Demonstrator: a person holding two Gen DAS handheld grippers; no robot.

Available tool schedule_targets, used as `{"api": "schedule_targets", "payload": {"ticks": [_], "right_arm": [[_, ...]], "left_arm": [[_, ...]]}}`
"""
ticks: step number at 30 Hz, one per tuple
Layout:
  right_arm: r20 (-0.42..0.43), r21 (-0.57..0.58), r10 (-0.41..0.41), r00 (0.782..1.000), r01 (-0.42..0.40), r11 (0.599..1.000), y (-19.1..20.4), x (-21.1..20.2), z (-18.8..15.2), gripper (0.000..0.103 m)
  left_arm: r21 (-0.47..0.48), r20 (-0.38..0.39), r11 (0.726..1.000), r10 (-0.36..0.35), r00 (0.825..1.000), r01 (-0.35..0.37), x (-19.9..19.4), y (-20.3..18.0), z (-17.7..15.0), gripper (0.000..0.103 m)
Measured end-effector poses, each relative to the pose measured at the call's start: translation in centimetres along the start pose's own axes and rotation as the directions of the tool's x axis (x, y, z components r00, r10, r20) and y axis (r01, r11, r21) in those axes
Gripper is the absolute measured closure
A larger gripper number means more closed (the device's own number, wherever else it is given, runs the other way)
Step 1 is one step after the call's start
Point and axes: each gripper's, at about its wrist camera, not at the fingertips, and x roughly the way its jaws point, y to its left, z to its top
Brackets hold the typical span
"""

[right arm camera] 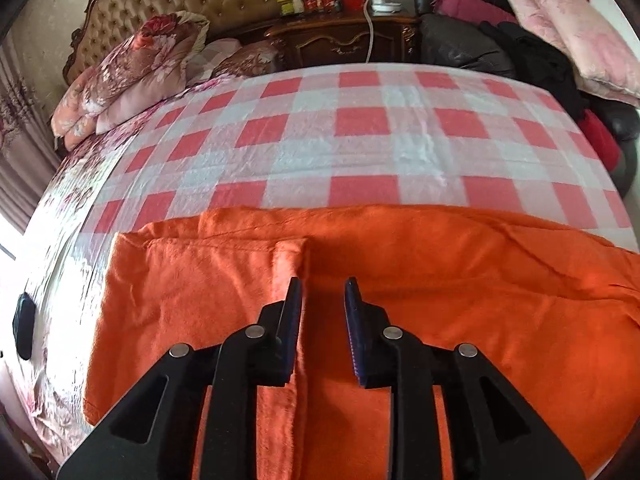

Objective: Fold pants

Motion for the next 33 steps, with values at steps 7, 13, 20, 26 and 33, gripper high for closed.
{"api": "schedule_targets", "payload": {"ticks": [7,13,20,26,33], "right_arm": [[0.066,-0.114,0.038,0.997,-0.031,0.993,4.8,-4.5,-4.8,0.078],[-0.007,-0.231,-0.06,0.998,0.057,0.971,7.5,-1.6,-9.4,0.078],[0.029,-0.296,-0.098,0.995,0.102,0.95,7.3,-1.8,-10.6,0.074],[0.023,-0.219,-0.143,0.99,0.144,0.965,5.4,-1.6,-10.1,0.034],[0.004,-0.181,-0.115,0.993,0.114,0.977,4.2,-1.5,-10.1,0.025]], "left_arm": [[-0.358,0.048,0.913,0.227,0.973,-0.195,-7.1,10.6,-3.5,0.093],[-0.371,-0.131,0.895,0.216,0.968,-0.25,-4.1,14.0,-7.1,0.099],[-0.414,-0.092,0.876,0.23,0.969,-0.247,-5.5,16.2,-7.6,0.1],[-0.287,-0.192,0.928,0.185,0.964,-0.236,-1.7,15.9,-6.5,0.091],[-0.337,-0.17,0.897,0.239,0.956,-0.284,-2.3,19.2,-3.9,0.082]]}}
